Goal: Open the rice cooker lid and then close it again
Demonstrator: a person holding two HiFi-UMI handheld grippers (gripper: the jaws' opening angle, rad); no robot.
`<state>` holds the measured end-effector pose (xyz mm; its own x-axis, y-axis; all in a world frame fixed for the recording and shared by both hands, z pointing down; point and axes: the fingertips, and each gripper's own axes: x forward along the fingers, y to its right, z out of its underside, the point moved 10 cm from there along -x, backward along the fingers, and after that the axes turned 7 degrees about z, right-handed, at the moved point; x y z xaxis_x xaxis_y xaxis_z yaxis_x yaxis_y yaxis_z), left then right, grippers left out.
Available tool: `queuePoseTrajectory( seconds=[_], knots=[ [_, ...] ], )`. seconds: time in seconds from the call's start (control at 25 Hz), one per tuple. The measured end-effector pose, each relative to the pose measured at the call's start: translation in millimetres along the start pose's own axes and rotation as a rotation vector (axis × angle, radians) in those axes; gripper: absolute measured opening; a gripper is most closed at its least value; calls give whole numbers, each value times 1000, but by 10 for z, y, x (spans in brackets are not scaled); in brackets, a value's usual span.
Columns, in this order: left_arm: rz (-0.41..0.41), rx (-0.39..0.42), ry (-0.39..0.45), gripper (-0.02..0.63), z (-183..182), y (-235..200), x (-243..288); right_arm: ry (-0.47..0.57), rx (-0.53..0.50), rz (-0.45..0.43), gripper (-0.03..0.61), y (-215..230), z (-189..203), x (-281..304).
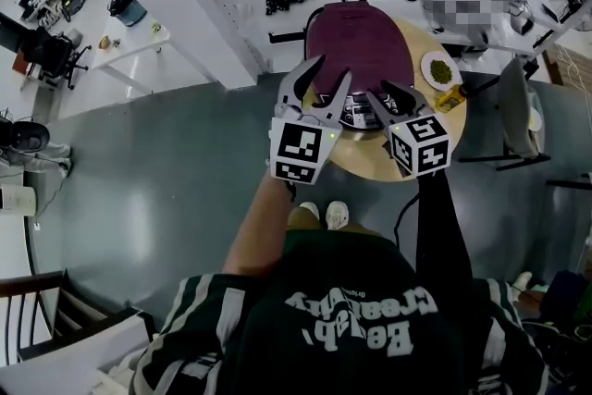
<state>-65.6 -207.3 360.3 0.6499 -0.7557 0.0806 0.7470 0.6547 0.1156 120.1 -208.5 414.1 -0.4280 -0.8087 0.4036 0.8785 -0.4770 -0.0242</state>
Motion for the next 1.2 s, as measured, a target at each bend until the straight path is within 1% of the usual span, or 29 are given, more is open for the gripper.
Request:
queuePoseTrajectory(
  seconds=[0.12, 0.48, 0.6, 0.76, 1.2],
  knots=[
    [2, 4, -15, 166, 10, -5, -6, -101, -69, -16, 133, -66, 113, 88],
    [-12, -12, -28, 173, 36, -72, 34, -177, -81, -44, 133, -81, 269, 259],
    [-11, -15, -35, 173, 50, -86, 65, -168, -98, -36, 130, -102, 311, 262],
    [-6, -18, -40, 173, 76, -96, 105, -158, -97, -41, 129, -93, 325, 272],
    [-3, -35, -36, 173, 102, -135, 117, -127, -118, -7, 123, -129, 384, 256]
  ],
)
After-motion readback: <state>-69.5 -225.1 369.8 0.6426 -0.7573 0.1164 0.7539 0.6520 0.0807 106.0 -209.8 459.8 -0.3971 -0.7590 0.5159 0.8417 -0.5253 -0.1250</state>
